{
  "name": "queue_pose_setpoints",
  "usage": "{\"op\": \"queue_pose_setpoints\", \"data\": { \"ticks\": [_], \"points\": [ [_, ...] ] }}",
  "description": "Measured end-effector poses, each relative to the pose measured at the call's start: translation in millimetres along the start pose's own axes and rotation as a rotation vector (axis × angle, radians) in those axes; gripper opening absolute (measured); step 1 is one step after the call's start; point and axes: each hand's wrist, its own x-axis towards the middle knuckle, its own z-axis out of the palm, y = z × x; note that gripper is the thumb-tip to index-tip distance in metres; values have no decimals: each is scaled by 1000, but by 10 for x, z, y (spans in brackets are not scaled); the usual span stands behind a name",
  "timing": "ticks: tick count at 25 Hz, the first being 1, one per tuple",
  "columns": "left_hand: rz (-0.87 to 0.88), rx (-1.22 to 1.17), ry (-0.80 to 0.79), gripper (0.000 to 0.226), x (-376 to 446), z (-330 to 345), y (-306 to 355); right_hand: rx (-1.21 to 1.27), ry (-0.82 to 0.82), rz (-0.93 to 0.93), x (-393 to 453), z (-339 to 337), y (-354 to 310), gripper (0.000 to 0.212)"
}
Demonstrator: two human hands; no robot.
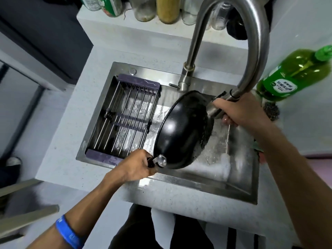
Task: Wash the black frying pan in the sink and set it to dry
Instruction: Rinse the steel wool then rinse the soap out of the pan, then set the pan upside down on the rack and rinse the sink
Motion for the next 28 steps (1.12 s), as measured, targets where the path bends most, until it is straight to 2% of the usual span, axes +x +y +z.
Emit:
{"op": "queue_pose_setpoints", "data": {
  "ticks": [3,6,9,12,16,19,25,28],
  "points": [
    [-63,-331,-42,26,-251,-156,-242,67,6,10,40,91,-17,25],
    [-45,-379,47,19,-578,-315,-355,87,5,-6,53,115,-33,22],
    [-30,-494,151,26,-778,-417,-477,128,-11,-20,39,152,-52,18],
    [-66,-618,265,33,-701,-477,-574,197,-45,-52,-2,261,-99,12],
    [-70,-733,330,20,-425,-556,-663,250,-102,-113,-46,527,-205,17],
    [-153,-752,392,22,-273,-539,-791,271,-87,-113,-61,664,-247,19],
    [-309,-606,637,18,-112,-402,-1010,261,-71,-153,-84,789,-308,19],
    [-335,-543,659,16,-86,-354,-986,300,-83,-183,-113,832,-353,22]
  ]
}}
